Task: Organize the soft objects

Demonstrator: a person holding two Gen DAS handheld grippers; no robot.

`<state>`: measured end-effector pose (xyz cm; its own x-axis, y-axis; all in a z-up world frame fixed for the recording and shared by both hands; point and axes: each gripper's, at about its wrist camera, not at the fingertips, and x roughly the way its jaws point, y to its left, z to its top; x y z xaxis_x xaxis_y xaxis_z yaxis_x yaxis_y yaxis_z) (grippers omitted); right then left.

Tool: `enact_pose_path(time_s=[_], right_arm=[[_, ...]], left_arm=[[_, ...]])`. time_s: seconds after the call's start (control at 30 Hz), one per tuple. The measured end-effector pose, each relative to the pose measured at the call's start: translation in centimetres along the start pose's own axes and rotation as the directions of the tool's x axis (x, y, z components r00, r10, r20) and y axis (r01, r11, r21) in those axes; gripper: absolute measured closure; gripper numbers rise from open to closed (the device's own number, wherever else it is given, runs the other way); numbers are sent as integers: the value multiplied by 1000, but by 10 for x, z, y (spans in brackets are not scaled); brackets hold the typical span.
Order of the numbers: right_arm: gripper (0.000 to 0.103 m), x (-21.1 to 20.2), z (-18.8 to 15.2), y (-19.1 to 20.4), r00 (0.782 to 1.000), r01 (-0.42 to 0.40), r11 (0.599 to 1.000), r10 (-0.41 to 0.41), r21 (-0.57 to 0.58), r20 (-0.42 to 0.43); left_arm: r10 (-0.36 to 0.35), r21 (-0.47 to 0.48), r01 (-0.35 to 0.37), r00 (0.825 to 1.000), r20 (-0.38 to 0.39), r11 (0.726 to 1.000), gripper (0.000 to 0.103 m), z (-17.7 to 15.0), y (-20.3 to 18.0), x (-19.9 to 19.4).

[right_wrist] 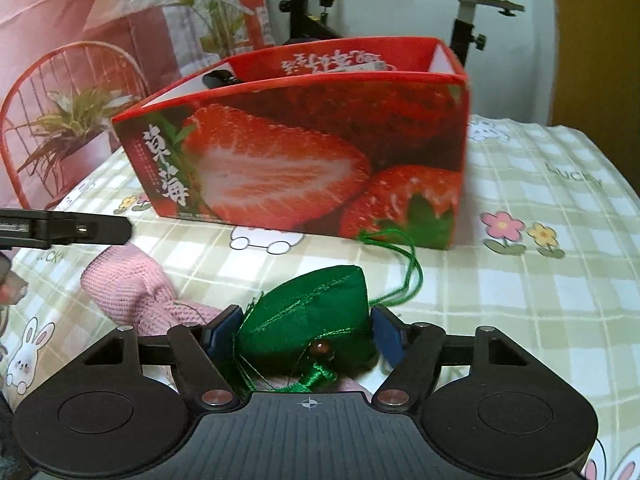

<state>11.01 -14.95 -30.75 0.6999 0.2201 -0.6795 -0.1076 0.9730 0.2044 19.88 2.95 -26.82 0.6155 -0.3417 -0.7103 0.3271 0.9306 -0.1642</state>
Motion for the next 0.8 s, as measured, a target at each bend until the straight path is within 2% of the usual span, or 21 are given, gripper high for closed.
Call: enact_pose_path(time_s=[0.13,0.33,0.6,0.7,0.8], right_arm=[[39,8,4,8,1000,-17,1000,17,-13,-5],[39,16,8,15,999,-40,999,40,-26,-8],[38,16,8,16,999,-49,998,49,-33,-4],[36,14,8,14,999,-50,998,50,-49,-16],[36,10,8,11,999,-51,997,50,-53,-13]], left_arm=[[-9,9,10,999,-35,1000,14,-5,4,9],[-31,-37,29,996,-78,999,14,-18,14,10],[-41,-97,34,997,-73,995,14,-14,22,4],[-30,-80,25,997,-64,996,14,-5,17,3],[-52,-70,48,997,-54,996,14,3,5,6]])
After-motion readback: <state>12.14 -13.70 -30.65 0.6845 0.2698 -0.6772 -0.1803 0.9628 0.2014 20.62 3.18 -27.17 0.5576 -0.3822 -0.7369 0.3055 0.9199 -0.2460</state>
